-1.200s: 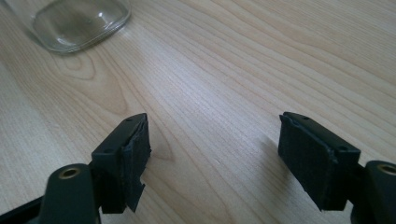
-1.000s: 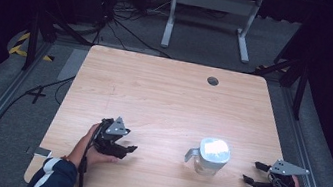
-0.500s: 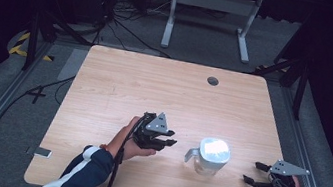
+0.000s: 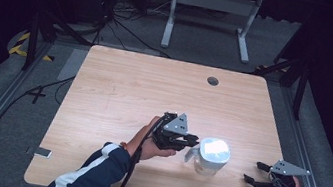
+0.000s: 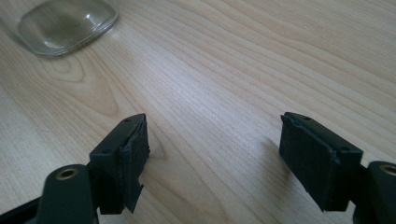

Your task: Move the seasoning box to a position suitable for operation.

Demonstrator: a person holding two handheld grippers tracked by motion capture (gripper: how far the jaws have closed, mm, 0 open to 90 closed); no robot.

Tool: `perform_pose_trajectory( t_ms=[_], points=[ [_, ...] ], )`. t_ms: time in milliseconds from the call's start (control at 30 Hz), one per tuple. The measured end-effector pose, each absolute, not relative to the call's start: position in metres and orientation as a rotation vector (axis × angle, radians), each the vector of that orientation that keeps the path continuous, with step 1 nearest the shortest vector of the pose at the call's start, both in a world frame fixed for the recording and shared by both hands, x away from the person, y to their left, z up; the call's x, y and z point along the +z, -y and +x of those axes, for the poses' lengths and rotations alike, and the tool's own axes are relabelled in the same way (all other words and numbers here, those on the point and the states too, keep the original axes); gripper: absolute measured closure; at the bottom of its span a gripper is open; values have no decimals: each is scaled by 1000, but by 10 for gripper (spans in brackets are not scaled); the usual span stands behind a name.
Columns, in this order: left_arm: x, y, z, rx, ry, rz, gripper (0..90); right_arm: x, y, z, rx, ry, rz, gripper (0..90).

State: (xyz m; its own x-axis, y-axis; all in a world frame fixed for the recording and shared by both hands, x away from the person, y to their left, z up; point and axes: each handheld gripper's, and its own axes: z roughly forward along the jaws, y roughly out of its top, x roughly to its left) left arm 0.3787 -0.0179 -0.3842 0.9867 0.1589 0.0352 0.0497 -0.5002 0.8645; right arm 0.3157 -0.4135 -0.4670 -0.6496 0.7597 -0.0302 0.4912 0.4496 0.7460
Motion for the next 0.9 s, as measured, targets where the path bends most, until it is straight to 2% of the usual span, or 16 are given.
perform_pose_trajectory(
  t_ms=[133,367,800,867,900],
  points=[
    [-383,23,377,133,-122,2089,881,-467,413,317,1030,-2343,1061,240],
    [-384,38,376,110,-110,2064,894,-467,413,318,1026,-2331,1075,240],
    [-385,37,373,120,-118,2054,899,-467,413,318,1023,-2330,1079,240],
    [-386,36,373,125,-116,2053,899,-466,413,317,1022,-2337,1068,292],
    [-386,36,372,128,-114,2050,899,-465,413,317,1025,-2337,1063,378]
  ],
)
